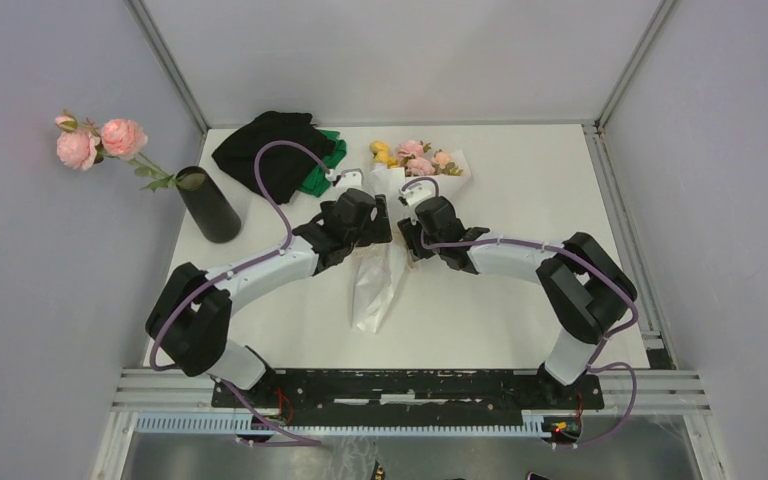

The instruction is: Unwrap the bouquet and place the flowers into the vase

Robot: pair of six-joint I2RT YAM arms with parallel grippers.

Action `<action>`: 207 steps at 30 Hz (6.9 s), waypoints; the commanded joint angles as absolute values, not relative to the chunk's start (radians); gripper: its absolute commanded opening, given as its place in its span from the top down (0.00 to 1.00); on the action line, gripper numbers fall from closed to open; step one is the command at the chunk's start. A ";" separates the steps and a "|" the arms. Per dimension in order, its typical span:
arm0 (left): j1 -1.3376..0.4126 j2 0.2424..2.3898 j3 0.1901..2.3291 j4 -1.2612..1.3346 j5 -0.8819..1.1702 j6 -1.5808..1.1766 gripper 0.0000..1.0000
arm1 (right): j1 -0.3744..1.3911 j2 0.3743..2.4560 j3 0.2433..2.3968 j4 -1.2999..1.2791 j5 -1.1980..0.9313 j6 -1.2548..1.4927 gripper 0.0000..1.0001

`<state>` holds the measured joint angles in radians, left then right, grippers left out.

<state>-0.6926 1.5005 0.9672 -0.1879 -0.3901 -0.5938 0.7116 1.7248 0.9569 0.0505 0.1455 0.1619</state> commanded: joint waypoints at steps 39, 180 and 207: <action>-0.598 1.730 1.081 -0.106 -0.280 -0.601 0.06 | 0.669 1.797 1.022 0.122 0.158 0.170 0.44; -0.588 2.247 1.437 0.043 0.133 -0.772 0.10 | 0.651 1.253 0.802 -0.007 0.335 0.064 0.53; -0.582 2.206 1.402 0.044 0.138 -0.753 0.10 | 0.462 1.620 0.951 0.032 0.242 0.055 0.50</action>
<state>-0.5995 2.1967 1.4448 0.1638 0.1677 -0.7696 0.4755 1.6093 0.9348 0.0078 0.2584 0.0452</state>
